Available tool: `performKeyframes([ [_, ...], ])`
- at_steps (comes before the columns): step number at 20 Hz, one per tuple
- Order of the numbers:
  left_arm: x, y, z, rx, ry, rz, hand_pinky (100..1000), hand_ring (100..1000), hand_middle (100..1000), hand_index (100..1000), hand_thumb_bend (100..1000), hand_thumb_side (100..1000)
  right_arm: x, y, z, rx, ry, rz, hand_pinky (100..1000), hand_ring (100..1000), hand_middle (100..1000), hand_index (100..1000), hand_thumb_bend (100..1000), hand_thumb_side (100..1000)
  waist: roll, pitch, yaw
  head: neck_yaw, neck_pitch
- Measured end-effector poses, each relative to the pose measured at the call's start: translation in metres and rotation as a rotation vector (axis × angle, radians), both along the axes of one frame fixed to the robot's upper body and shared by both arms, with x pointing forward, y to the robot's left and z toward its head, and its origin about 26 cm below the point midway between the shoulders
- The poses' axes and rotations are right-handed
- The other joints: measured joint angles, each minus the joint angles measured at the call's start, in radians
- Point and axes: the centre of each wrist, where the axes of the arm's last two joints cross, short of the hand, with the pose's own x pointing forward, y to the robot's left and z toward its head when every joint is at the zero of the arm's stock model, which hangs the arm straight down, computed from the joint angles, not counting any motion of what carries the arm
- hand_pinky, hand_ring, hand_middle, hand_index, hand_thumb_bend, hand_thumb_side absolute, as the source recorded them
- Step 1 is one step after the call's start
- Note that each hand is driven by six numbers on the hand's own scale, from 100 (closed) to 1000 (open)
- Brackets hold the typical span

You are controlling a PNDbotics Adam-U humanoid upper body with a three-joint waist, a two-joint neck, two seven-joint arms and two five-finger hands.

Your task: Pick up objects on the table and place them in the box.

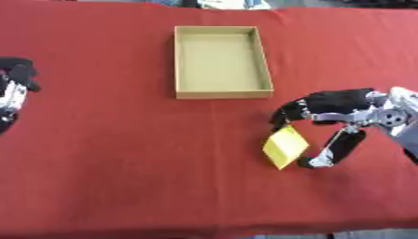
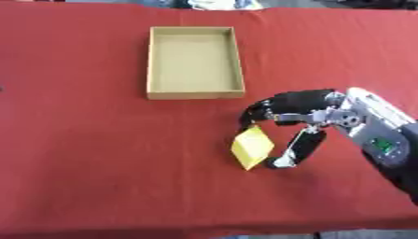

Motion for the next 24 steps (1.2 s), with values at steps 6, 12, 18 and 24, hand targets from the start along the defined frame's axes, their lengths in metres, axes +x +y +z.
performKeyframes([
  [6, 0.000, 0.000, 0.000, 0.001, 0.003, -0.001, 659, 548, 582, 717, 201, 642, 0.001, 0.000, -0.001, 0.001, 0.000, -0.001, 813, 892, 870, 788, 352, 343, -0.001, 0.000, 0.000, 0.000, 0.000],
  [12, 0.000, 0.000, 0.000, 0.001, 0.003, -0.001, 659, 548, 581, 717, 201, 642, 0.001, 0.001, -0.001, 0.013, -0.007, 0.001, 808, 887, 860, 701, 330, 347, -0.003, 0.000, 0.000, 0.000, 0.000],
  [18, 0.000, 0.000, 0.000, 0.001, 0.003, -0.001, 659, 548, 581, 716, 201, 642, -0.001, 0.004, 0.008, 0.058, -0.040, 0.005, 802, 878, 850, 660, 309, 350, -0.006, 0.000, -0.001, 0.001, 0.000],
  [24, 0.000, 0.000, 0.000, 0.001, 0.003, -0.001, 660, 548, 581, 716, 200, 642, -0.006, 0.009, 0.026, 0.115, -0.078, 0.020, 796, 874, 844, 641, 296, 354, -0.012, 0.000, -0.006, 0.002, 0.000],
])
